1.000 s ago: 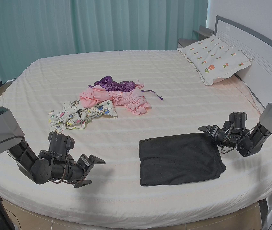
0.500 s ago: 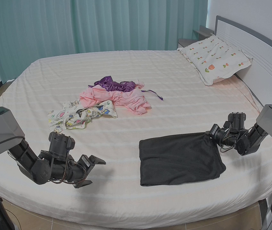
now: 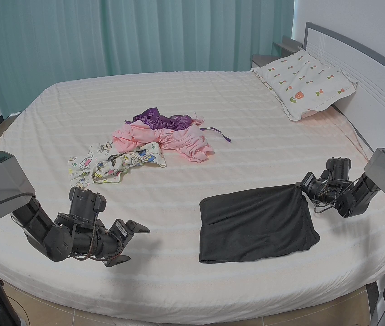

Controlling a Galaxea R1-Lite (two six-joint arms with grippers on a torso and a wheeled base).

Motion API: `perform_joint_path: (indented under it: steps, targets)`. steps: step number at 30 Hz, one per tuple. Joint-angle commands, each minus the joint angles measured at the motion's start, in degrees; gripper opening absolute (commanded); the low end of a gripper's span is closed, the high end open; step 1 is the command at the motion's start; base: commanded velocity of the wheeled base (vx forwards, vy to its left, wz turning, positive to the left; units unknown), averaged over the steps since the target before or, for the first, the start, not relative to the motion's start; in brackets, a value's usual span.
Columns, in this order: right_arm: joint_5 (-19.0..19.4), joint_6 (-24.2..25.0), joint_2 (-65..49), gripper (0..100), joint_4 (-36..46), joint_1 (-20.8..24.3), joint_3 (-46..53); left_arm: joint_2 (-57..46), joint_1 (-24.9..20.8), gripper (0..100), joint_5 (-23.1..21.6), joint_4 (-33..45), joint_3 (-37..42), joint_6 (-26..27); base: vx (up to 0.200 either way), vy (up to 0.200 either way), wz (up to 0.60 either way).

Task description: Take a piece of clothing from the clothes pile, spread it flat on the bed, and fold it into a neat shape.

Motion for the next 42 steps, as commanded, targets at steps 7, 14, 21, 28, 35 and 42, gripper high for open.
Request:
perform_joint_path:
  steps: [7, 14, 21, 28, 35, 42]
  targets:
    - [-0.1, 0.0, -0.3, 100, 0.2, 0.2, 0.5, 0.0, 0.0, 100, 0.0, 0.0, 0.0, 0.0, 0.0, 0.0, 0.0]
    - [-3.2, -0.8, -4.6, 100, -0.2, -0.8, 3.8, 0.0, 0.0, 100, 0.0, 0.0, 0.0, 0.1, 0.0, 0.0, 0.0]
    - [-2.2, -1.7, -14.8, 100, -0.3, -1.7, 17.4, 0.0, -0.1, 100, 0.0, 0.0, 0.0, 0.1, 0.0, 0.0, 0.0]
    - [7.5, -8.8, -22.4, 100, -5.6, 1.0, 36.7, 0.1, -0.4, 100, 0.0, 0.0, 0.0, 0.2, 0.0, 0.0, 0.0]
    - [7.4, -10.7, -17.7, 100, -13.1, 3.0, 41.0, 0.2, -0.4, 100, 0.1, -0.1, 0.2, 0.2, 0.0, 0.0, 0.0]
    - [7.4, -11.4, -16.5, 100, -13.5, 2.9, 41.5, 0.3, -0.5, 100, 0.1, -0.1, 0.2, 0.2, 0.0, 0.0, 0.0]
